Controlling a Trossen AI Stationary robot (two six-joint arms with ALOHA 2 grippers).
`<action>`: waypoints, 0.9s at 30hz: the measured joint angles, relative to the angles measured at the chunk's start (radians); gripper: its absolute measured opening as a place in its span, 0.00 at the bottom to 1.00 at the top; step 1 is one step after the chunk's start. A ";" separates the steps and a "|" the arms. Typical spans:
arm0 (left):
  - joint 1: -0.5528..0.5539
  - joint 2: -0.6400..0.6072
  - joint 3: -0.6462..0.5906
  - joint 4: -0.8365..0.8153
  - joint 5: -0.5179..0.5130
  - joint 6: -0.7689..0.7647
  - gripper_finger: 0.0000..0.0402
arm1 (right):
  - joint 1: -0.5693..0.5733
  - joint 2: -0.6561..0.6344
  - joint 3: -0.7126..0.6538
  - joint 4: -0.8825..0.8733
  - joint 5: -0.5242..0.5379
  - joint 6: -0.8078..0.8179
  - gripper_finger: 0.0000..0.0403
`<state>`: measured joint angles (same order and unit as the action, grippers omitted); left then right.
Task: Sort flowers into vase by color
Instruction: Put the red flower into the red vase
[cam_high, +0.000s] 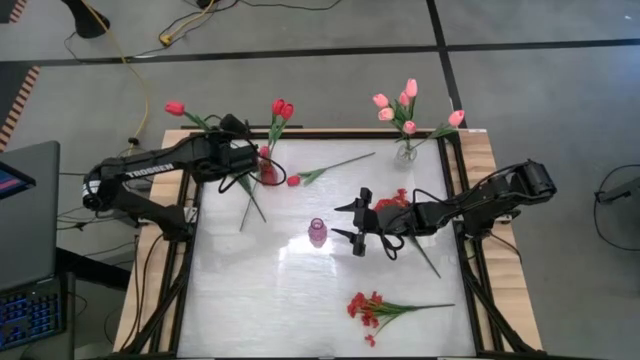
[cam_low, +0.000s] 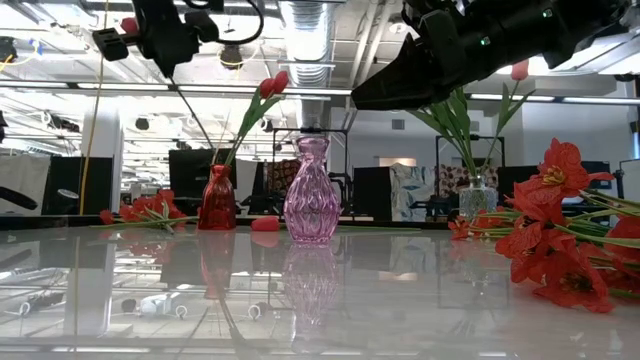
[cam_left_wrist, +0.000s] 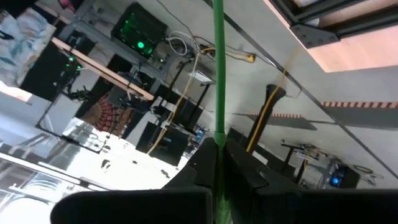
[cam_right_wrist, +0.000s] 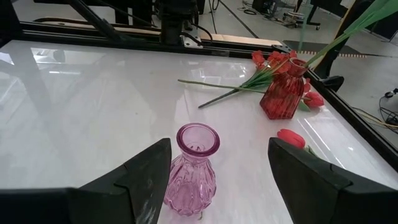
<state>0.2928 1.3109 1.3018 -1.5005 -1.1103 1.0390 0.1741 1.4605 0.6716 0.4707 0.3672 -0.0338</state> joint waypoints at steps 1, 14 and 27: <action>-0.006 0.001 0.000 0.002 0.006 0.000 0.00 | 0.000 0.000 0.000 0.000 0.000 0.000 0.73; -0.012 0.017 -0.008 0.090 0.024 0.080 0.00 | 0.000 0.000 0.000 0.000 0.000 0.000 0.73; 0.004 0.018 -0.059 0.112 -0.019 0.094 0.00 | 0.000 0.000 0.000 0.000 0.000 0.000 0.73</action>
<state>0.2965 1.3293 1.2430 -1.3884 -1.1295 1.1328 0.1743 1.4605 0.6720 0.4706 0.3672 -0.0338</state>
